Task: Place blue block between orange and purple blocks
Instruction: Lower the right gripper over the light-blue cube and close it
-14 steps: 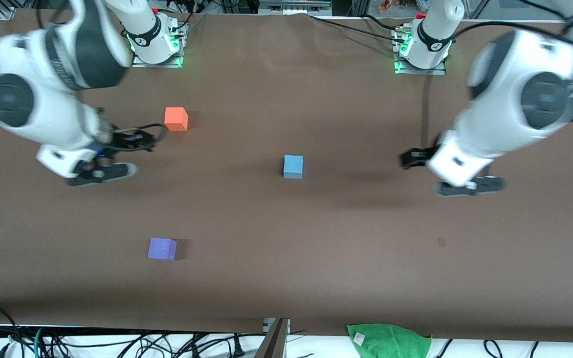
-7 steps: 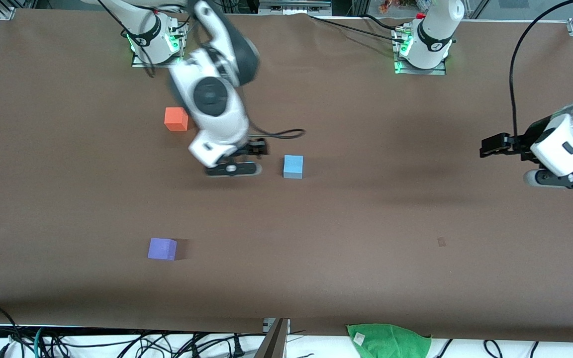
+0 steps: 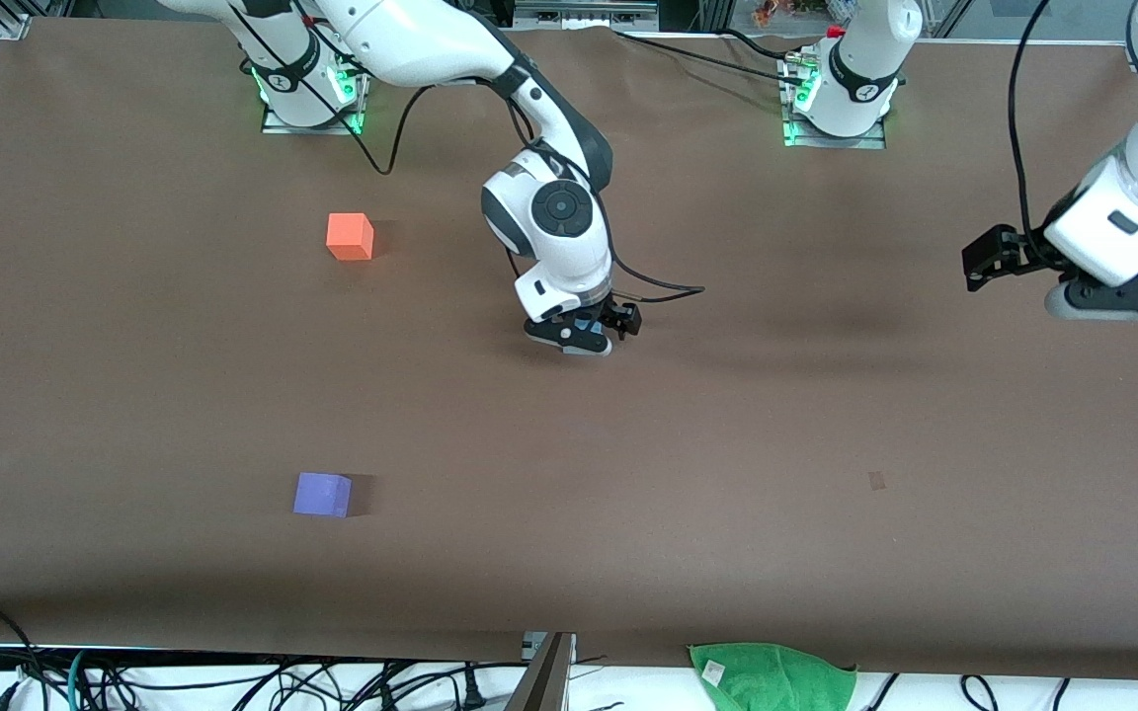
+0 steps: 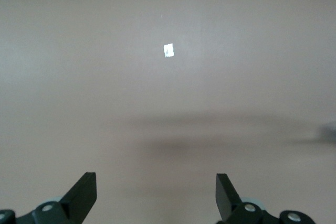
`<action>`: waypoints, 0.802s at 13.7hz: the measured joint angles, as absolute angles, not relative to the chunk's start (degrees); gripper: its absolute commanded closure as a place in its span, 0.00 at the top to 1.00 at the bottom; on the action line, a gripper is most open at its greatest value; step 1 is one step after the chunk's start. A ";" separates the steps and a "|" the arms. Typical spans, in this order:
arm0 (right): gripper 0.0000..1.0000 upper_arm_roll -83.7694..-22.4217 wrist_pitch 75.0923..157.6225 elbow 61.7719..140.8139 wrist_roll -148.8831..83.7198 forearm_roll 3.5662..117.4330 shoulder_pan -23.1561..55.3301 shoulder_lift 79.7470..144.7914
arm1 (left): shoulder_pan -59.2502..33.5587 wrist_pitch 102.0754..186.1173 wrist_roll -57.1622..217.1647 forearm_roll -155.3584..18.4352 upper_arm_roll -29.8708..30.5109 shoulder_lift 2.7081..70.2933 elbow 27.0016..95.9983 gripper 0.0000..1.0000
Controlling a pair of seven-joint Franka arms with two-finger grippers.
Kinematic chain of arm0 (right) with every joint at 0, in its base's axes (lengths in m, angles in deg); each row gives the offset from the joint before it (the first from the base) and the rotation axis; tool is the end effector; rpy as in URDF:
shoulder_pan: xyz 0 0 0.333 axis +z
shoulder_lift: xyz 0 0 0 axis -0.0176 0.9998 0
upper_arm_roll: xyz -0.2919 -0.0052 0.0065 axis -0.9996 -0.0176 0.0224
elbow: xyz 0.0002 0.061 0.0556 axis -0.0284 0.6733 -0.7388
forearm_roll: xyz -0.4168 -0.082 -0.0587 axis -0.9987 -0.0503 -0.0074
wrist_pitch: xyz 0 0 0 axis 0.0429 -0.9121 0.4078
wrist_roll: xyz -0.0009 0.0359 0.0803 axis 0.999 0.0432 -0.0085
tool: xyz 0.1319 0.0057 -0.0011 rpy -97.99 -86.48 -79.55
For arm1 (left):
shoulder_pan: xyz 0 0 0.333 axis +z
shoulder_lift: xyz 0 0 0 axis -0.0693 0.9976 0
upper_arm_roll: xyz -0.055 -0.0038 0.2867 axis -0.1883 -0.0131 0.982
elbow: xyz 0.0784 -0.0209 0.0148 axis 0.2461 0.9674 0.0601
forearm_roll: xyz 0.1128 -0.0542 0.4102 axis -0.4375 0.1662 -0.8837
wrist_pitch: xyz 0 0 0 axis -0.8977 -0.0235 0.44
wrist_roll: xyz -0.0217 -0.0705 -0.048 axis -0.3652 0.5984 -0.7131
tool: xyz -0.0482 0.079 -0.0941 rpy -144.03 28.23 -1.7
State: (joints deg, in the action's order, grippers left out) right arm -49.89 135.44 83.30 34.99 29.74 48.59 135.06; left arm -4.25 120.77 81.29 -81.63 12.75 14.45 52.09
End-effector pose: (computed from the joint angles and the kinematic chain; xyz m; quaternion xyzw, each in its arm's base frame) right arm 0.5075 0.5628 0.1675 -0.9847 0.1597 -0.0148 0.0682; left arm 0.6111 -0.0545 0.5428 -0.9994 0.0103 -0.0023 0.0332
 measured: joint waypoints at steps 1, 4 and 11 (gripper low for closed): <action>1.00 -49.88 135.37 83.25 35.33 29.84 48.85 135.11 | -5.72 122.43 81.31 -80.54 15.55 11.97 55.67 1.00; 1.00 -49.93 134.20 83.13 35.41 29.87 49.15 135.05 | -6.05 122.60 81.48 -79.45 18.73 9.43 59.64 1.00; 1.00 -50.70 121.83 79.38 32.44 29.83 48.84 133.47 | -6.15 122.18 81.26 -79.41 18.77 10.38 58.74 1.00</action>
